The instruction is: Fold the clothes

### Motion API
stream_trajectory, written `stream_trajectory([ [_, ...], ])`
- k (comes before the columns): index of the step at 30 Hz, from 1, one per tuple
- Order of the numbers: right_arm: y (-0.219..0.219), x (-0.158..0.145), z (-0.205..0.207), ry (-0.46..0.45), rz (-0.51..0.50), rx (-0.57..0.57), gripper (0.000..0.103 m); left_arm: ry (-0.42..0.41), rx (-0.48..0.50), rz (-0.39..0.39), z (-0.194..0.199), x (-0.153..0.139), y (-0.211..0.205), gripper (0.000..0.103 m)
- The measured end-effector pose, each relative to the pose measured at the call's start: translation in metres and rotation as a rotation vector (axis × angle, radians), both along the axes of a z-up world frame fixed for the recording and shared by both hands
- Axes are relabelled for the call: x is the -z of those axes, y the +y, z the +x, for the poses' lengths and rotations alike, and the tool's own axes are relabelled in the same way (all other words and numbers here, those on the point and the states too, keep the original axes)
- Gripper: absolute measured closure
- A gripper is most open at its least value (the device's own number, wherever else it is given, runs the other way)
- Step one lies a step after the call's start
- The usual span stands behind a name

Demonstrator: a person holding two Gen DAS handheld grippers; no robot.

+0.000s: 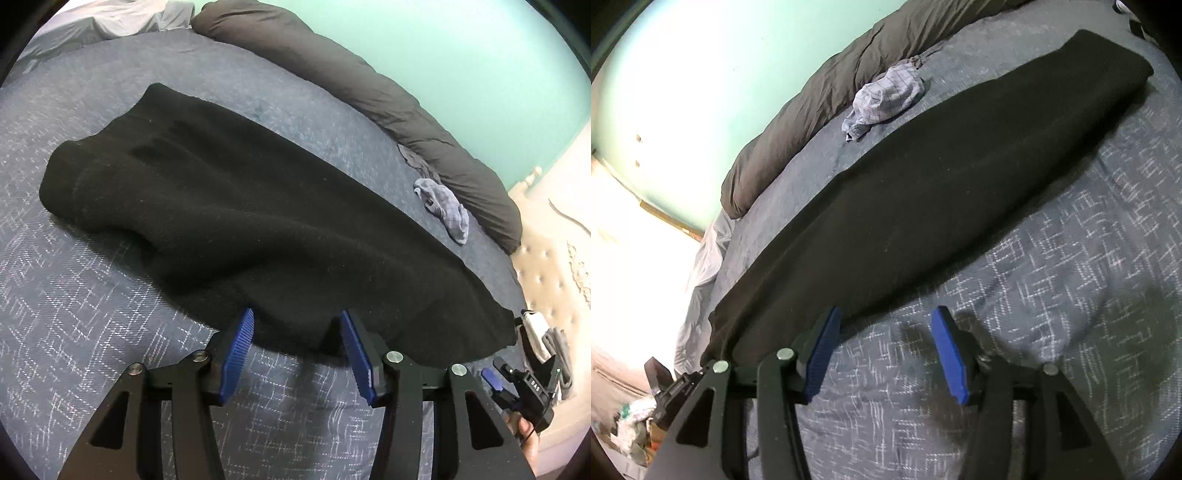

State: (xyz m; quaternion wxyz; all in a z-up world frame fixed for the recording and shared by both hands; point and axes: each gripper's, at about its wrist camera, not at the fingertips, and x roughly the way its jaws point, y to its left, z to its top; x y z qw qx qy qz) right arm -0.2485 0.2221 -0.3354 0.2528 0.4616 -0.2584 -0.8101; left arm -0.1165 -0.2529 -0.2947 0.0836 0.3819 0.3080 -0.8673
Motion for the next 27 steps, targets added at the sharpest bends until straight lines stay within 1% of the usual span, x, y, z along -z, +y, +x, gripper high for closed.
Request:
stream_trajectory([
  [6,-0.018,0.004,-0.008,-0.014,-0.058,-0.046,0.049,-0.004,0.009,-0.002,0.002,0.005,0.003,0.049],
  [9,-0.030,0.007,-0.008,-0.007,-0.088,-0.092,0.051,-0.004,0.017,-0.014,-0.002,0.006,0.003,0.049],
  [10,-0.033,0.008,-0.009,-0.004,-0.090,-0.102,0.057,-0.005,0.018,-0.013,-0.001,0.007,0.003,0.049],
  [12,-0.038,0.010,-0.011,-0.004,-0.104,-0.115,0.065,-0.007,0.017,-0.012,0.000,0.009,0.002,0.049],
  [13,-0.038,0.012,-0.012,-0.009,-0.119,-0.118,0.076,-0.009,0.016,-0.009,-0.001,0.010,0.001,0.049],
  [14,-0.039,0.014,-0.013,-0.013,-0.134,-0.120,0.084,-0.011,0.015,-0.005,-0.002,0.011,0.001,0.049],
  [15,-0.038,0.015,-0.014,-0.014,-0.146,-0.117,0.091,-0.013,0.015,-0.002,-0.003,0.012,0.000,0.049],
  [16,-0.038,0.016,-0.015,-0.013,-0.158,-0.112,0.095,-0.014,0.013,-0.004,-0.003,0.012,0.000,0.049],
  [23,-0.025,0.008,-0.012,0.017,-0.256,-0.074,0.099,-0.011,-0.005,-0.005,-0.002,0.013,-0.002,0.049],
  [27,-0.024,-0.007,-0.012,0.071,-0.259,-0.062,0.100,-0.009,-0.018,-0.006,0.002,0.011,-0.005,0.049],
])
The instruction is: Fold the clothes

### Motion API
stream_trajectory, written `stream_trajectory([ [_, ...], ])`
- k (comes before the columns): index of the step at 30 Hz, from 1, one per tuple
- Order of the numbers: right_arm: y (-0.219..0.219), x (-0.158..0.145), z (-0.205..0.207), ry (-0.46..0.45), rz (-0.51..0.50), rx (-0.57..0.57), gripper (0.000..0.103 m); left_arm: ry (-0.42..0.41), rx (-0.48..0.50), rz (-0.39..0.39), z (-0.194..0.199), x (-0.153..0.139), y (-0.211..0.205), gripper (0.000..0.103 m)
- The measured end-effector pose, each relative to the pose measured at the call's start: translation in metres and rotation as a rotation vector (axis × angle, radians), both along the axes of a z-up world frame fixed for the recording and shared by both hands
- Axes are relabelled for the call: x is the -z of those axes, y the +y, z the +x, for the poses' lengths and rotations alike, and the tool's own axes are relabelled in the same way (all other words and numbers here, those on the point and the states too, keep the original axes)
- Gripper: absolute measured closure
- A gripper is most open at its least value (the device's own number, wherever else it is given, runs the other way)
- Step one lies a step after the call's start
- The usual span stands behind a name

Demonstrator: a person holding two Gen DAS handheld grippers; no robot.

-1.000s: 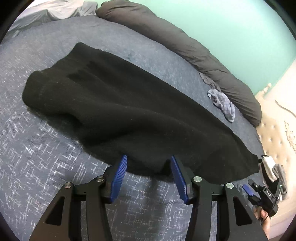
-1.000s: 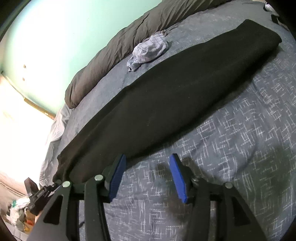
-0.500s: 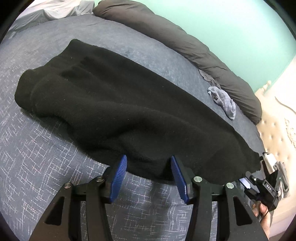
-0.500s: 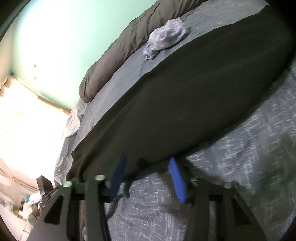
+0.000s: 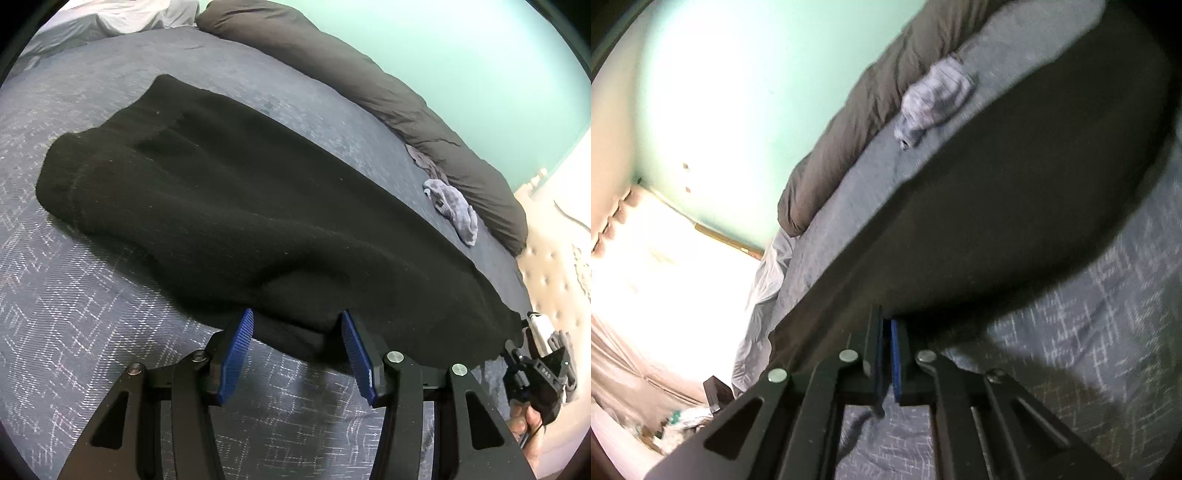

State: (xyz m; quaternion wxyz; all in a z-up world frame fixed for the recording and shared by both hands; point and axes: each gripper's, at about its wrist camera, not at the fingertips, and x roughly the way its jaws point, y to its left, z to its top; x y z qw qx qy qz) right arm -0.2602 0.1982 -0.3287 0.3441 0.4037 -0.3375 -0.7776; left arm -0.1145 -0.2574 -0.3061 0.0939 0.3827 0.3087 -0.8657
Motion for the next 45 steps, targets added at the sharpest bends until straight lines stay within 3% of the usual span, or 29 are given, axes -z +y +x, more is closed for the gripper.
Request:
stream_trajectory([
  [5,-0.003,0.000,0.000,0.020,0.016,-0.014,0.100,-0.002,-0.006,-0.003,0.002,-0.001,0.000,0.049],
  [12,-0.011,0.008,-0.002,-0.030,0.087,-0.032,0.094,0.002,-0.004,-0.003,0.006,-0.003,-0.002,0.049],
  [14,-0.016,0.002,0.006,-0.007,0.140,-0.048,0.087,0.005,-0.003,-0.008,0.008,-0.005,-0.002,0.049],
  [15,-0.019,-0.002,0.011,0.007,0.169,-0.056,0.076,0.009,-0.002,-0.011,0.009,-0.007,-0.002,0.049],
  [18,-0.028,-0.013,0.027,0.056,0.237,-0.084,0.073,0.015,0.002,-0.025,0.014,-0.013,-0.003,0.049],
  [28,-0.120,-0.007,0.065,0.040,0.398,-0.343,0.060,0.037,0.014,-0.044,0.026,-0.028,-0.013,0.049],
  [37,-0.183,-0.008,0.074,0.132,0.568,-0.439,0.058,0.063,-0.012,-0.014,0.041,-0.032,-0.031,0.049],
  [41,-0.195,0.000,0.073,0.148,0.567,-0.477,0.058,0.073,-0.017,-0.009,0.046,-0.034,-0.036,0.049],
  [45,-0.207,-0.007,0.083,0.218,0.559,-0.522,0.058,0.082,-0.021,-0.003,0.048,-0.036,-0.039,0.049],
])
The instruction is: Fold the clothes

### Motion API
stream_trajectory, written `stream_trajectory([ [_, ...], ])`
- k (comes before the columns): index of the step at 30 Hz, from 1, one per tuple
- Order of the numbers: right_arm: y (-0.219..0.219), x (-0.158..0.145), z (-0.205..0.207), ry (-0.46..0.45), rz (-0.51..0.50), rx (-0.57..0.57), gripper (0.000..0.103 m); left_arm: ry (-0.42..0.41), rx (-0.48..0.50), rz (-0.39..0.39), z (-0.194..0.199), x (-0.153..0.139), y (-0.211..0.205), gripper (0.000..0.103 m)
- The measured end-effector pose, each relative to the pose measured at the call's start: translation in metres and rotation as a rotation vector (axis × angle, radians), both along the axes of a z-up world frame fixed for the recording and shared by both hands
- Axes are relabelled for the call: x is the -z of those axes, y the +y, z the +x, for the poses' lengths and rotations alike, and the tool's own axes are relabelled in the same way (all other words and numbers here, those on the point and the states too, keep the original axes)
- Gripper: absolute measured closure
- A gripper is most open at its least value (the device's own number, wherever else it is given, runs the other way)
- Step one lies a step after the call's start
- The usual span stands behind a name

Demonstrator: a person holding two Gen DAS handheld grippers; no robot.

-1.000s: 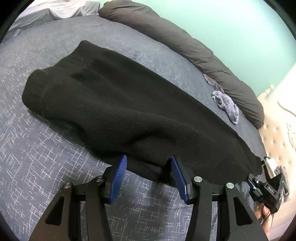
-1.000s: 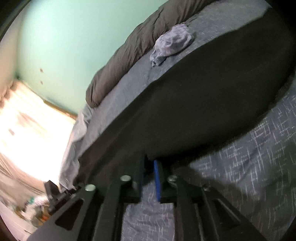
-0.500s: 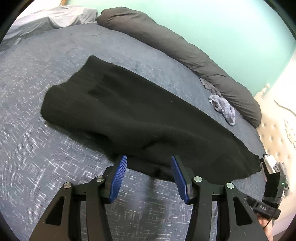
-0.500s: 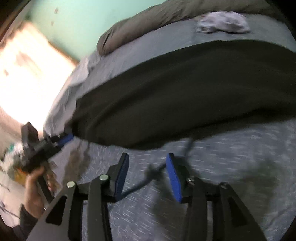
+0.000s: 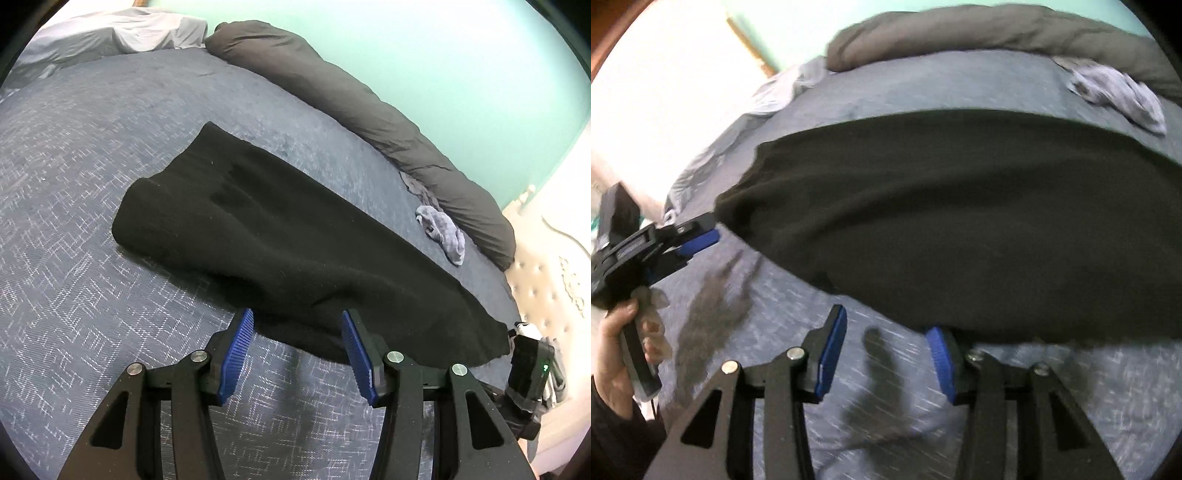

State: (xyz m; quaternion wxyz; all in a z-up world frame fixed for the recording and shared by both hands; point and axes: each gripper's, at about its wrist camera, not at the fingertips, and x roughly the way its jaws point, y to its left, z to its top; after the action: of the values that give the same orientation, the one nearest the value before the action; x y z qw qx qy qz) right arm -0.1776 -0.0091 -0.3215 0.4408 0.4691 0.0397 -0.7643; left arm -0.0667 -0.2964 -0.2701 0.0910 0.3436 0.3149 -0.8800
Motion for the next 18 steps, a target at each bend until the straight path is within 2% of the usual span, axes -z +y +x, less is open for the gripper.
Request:
stream_trajectory([
  [5,0.005,-0.017,-0.012,0.057,-0.062,0.025,0.058,0.003,-0.002,0.001,0.002,0.000,0.000,0.049],
  [8,-0.002,-0.015,-0.018,0.067,-0.017,0.001,0.058,0.005,-0.003,0.003,0.001,-0.001,0.001,0.049],
  [14,-0.014,-0.002,-0.005,0.098,0.110,-0.082,0.058,0.003,-0.004,0.004,-0.002,0.000,0.003,0.049],
  [18,-0.020,0.008,-0.005,0.090,0.124,-0.095,0.058,0.008,0.001,0.001,-0.002,-0.002,0.005,0.049],
])
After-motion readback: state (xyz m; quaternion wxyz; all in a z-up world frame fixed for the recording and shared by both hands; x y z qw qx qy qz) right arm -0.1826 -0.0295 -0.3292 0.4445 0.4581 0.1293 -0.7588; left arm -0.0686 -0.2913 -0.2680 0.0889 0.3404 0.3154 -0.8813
